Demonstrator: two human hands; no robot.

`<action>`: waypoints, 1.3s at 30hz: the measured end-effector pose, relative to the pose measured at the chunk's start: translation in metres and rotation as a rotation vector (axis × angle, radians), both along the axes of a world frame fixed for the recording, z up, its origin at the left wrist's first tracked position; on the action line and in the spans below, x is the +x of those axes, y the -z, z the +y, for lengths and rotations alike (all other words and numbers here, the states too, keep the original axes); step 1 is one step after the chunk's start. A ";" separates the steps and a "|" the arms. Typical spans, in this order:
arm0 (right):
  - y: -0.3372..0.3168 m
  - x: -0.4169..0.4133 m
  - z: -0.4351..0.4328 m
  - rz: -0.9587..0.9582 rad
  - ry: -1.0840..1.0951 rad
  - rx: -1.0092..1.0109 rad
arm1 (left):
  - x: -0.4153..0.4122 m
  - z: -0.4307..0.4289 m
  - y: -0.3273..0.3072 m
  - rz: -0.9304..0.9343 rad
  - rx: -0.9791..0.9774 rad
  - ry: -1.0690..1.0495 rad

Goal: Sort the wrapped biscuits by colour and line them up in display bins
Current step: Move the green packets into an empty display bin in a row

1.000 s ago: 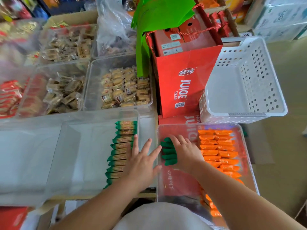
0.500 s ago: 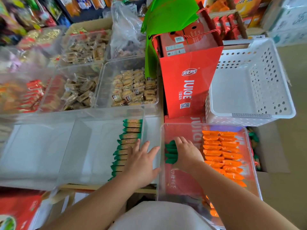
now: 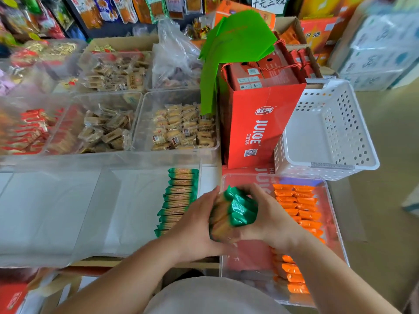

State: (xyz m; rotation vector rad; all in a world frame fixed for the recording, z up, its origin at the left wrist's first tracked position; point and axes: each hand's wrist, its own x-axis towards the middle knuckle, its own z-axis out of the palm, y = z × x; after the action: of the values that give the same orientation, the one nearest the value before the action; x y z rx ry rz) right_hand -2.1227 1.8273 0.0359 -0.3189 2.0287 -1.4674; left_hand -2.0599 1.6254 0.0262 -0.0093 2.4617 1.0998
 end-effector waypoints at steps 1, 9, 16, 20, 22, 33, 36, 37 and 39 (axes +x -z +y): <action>-0.005 0.003 -0.007 0.001 -0.006 -0.016 | -0.002 -0.008 -0.003 0.017 0.033 -0.001; -0.008 0.023 -0.072 -0.022 -0.037 0.016 | 0.000 -0.073 0.000 0.075 0.114 0.069; 0.018 0.029 -0.112 -0.057 -0.010 0.186 | 0.002 -0.116 0.031 0.027 0.197 -0.036; 0.032 0.018 -0.119 0.064 0.101 0.473 | -0.019 -0.146 0.037 0.061 0.053 -0.244; 0.041 0.013 -0.118 0.074 0.133 0.596 | -0.038 -0.159 0.041 0.104 -0.115 -0.328; 0.070 0.012 -0.111 0.123 0.047 0.736 | -0.095 -0.165 0.072 0.422 -0.730 -0.067; 0.074 0.014 -0.110 0.125 0.037 0.732 | -0.098 -0.163 0.077 0.466 -0.745 -0.005; 0.075 0.015 -0.110 0.128 0.035 0.734 | -0.098 -0.163 0.078 0.471 -0.754 0.019; 0.077 0.016 -0.109 0.133 0.035 0.733 | -0.098 -0.160 0.079 0.458 -0.775 0.064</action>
State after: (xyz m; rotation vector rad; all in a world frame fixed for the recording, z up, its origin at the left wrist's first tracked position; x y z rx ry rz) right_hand -2.1068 1.7180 -0.0413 -0.0698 2.5189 -0.6447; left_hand -2.1580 1.4654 -0.0524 0.0926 3.1140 0.0571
